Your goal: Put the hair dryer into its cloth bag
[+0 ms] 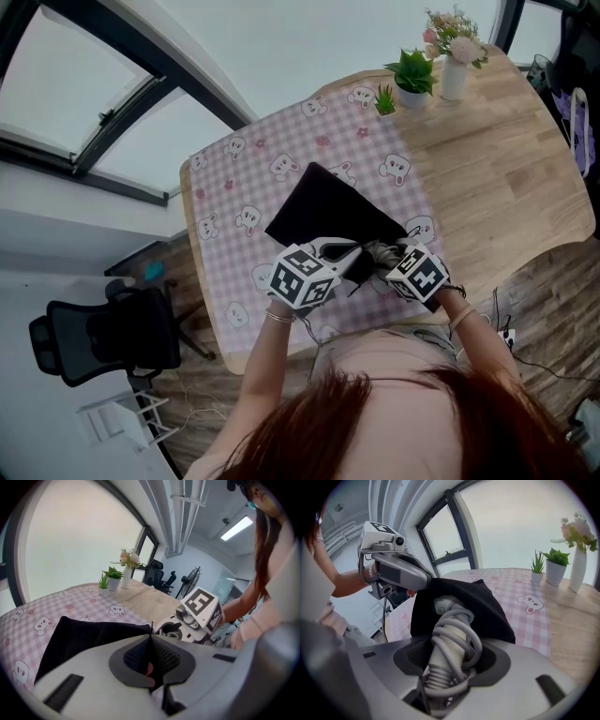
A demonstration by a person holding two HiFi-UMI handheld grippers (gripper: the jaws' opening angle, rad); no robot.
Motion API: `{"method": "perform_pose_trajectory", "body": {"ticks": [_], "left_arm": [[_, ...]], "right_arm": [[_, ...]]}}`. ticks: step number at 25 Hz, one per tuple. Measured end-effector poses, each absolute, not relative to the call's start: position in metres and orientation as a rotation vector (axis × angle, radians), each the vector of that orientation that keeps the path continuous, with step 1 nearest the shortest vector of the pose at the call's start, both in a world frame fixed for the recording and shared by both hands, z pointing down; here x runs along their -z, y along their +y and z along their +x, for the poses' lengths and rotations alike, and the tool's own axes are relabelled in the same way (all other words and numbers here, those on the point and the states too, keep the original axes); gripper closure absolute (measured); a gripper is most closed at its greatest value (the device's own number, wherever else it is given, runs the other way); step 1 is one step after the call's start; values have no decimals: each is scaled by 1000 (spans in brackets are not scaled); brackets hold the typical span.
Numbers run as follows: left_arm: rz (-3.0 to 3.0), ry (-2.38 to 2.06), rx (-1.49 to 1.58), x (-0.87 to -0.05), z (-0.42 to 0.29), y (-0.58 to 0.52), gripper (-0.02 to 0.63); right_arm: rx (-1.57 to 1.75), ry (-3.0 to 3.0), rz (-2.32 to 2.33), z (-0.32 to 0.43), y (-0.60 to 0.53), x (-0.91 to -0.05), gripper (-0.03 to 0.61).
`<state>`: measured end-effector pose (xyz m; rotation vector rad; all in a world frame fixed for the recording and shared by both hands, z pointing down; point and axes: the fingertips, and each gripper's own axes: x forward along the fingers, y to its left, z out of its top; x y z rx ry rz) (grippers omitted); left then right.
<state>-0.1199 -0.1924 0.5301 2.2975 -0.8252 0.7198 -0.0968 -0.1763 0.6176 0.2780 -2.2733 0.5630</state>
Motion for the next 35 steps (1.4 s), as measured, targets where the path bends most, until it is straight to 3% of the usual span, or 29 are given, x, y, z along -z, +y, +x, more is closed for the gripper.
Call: {"method": "perform_pose_trajectory", "body": {"ticks": [35], "left_arm": [[2311, -803, -689, -527, -112, -191, 600]], "right_arm": [[-511, -2353, 302, -146, -201, -627, 347]]}}
